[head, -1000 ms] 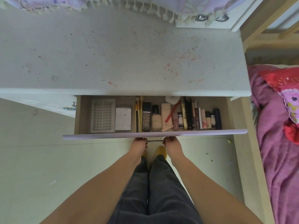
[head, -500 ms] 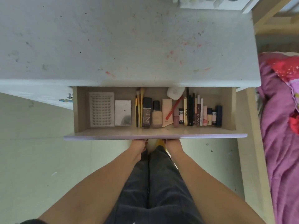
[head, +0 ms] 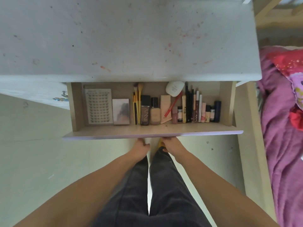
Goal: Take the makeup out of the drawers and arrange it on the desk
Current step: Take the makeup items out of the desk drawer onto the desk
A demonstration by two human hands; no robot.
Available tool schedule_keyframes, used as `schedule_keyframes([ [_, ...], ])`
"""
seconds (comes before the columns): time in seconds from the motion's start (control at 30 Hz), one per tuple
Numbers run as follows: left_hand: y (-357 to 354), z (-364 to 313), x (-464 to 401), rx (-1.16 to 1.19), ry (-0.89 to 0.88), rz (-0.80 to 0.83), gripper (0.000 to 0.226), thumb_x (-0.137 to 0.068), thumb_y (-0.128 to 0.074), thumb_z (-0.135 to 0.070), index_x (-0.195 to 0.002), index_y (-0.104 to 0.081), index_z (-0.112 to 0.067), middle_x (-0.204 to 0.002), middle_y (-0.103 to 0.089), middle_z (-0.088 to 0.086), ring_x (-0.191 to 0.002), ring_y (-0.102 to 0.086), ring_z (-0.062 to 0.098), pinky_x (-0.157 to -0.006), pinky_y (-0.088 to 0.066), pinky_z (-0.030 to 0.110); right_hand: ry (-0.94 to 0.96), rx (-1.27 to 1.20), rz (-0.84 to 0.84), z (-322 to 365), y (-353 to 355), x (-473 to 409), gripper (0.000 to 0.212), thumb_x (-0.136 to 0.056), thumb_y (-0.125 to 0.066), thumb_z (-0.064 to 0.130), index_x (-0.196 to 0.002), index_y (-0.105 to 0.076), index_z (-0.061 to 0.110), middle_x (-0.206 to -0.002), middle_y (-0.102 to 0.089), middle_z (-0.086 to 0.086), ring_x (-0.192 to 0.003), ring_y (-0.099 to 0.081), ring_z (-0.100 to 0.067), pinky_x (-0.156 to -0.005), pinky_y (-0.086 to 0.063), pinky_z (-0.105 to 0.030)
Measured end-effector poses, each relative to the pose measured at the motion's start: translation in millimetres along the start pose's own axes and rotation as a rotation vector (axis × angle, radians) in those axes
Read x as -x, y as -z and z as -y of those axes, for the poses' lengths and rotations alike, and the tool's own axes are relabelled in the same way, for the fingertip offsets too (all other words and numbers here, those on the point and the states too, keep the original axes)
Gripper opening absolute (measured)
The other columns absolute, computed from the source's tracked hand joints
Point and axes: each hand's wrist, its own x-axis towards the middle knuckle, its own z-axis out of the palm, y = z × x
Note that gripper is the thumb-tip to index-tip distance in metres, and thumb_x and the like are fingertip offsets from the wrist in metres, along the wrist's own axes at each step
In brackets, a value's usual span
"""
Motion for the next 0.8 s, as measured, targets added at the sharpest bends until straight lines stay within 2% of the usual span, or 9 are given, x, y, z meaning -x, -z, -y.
schedule_keyframes([
  [0.07,0,-9,14,-0.153,-0.018,0.101,0.058,-0.097,-0.045,-0.022,-0.147,-0.017,-0.013,-0.127,-0.053,0.014,-0.109,-0.056,0.026,-0.092,-0.046,0.033,0.073,0.21,0.04,4,13,19,0.017,-0.098,-0.04,0.026,-0.105,-0.052,0.016,-0.109,-0.057,-0.009,-0.103,-0.055,-0.024,-0.099,-0.046,-0.039],
  [0.17,2,-50,38,-0.417,-0.179,0.208,0.041,-0.097,-0.042,-0.027,-0.137,-0.042,-0.016,-0.125,-0.057,0.005,-0.11,-0.056,0.02,-0.094,-0.044,0.03,0.157,0.333,0.102,6,55,50,0.024,-0.1,-0.038,0.02,-0.116,-0.054,0.013,-0.112,-0.056,-0.008,-0.097,-0.049,-0.019,-0.086,-0.04,-0.027],
  [0.27,-3,-103,48,-0.466,-0.34,0.26,0.028,-0.099,-0.04,-0.026,-0.116,-0.059,-0.014,-0.11,-0.063,0.004,-0.102,-0.059,0.018,-0.092,-0.047,0.031,0.279,0.403,0.078,3,111,73,0.032,-0.101,-0.036,0.022,-0.123,-0.058,0.014,-0.119,-0.061,-0.007,-0.105,-0.056,-0.021,-0.091,-0.043,-0.029],
  [0.43,-47,-178,7,-0.547,-0.54,0.055,0.028,-0.099,-0.037,-0.019,-0.113,-0.059,-0.008,-0.109,-0.063,0.007,-0.1,-0.059,0.021,-0.088,-0.048,0.034,0.432,0.683,-0.312,-3,206,37,0.026,-0.1,-0.039,0.024,-0.11,-0.062,0.016,-0.104,-0.067,-0.005,-0.094,-0.061,-0.022,-0.085,-0.05,-0.038],
  [0.5,-74,-196,-17,-0.579,-0.585,-0.022,0.029,-0.099,-0.036,-0.016,-0.118,-0.057,-0.008,-0.114,-0.062,0.009,-0.103,-0.059,0.025,-0.09,-0.049,0.037,0.614,0.92,-0.426,-2,230,15,0.019,-0.093,-0.052,0.016,-0.108,-0.064,0.013,-0.1,-0.068,-0.008,-0.09,-0.061,-0.026,-0.081,-0.051,-0.038],
  [0.57,-99,-207,-41,-0.627,-0.652,-0.12,0.03,-0.098,-0.039,-0.016,-0.12,-0.056,-0.008,-0.117,-0.059,0.011,-0.107,-0.055,0.027,-0.091,-0.047,0.04,0.771,1.159,-0.482,-1,243,-8,0.029,-0.076,-0.067,0.011,-0.105,-0.067,0.008,-0.099,-0.069,-0.012,-0.093,-0.063,-0.031,-0.09,-0.049,-0.044],
  [0.63,-120,-212,-64,-0.847,-0.681,-0.255,0.033,-0.096,-0.04,-0.02,-0.125,-0.052,-0.009,-0.124,-0.052,0.012,-0.119,-0.045,0.029,-0.1,-0.037,0.043,0.868,1.443,-0.542,2,248,-24,0.033,-0.067,-0.07,0.014,-0.099,-0.069,0.008,-0.093,-0.068,-0.01,-0.096,-0.063,-0.03,-0.11,-0.027,-0.053],
  [0.7,-132,-212,-82,-1.036,-0.631,-0.311,0.042,-0.096,-0.041,-0.027,-0.133,-0.044,-0.007,-0.135,-0.042,0.013,-0.13,-0.032,0.031,-0.109,-0.023,0.048,0.817,1.662,-0.522,6,251,-34,0.028,-0.077,-0.062,0.019,-0.103,-0.067,0.008,-0.097,-0.066,-0.008,-0.106,-0.058,-0.03,-0.112,0.013,-0.056],
  [0.8,-141,-206,-97,-1.165,-0.571,-0.347,0.049,-0.094,-0.042,-0.028,-0.14,-0.037,-0.011,-0.141,-0.032,0.015,-0.135,-0.022,0.033,-0.114,-0.012,0.053,0.674,1.804,-0.479,11,257,-45,0.034,-0.088,-0.052,0.023,-0.117,-0.059,0.007,-0.117,-0.058,-0.011,-0.127,-0.04,-0.031,-0.101,0.023,-0.064],
])
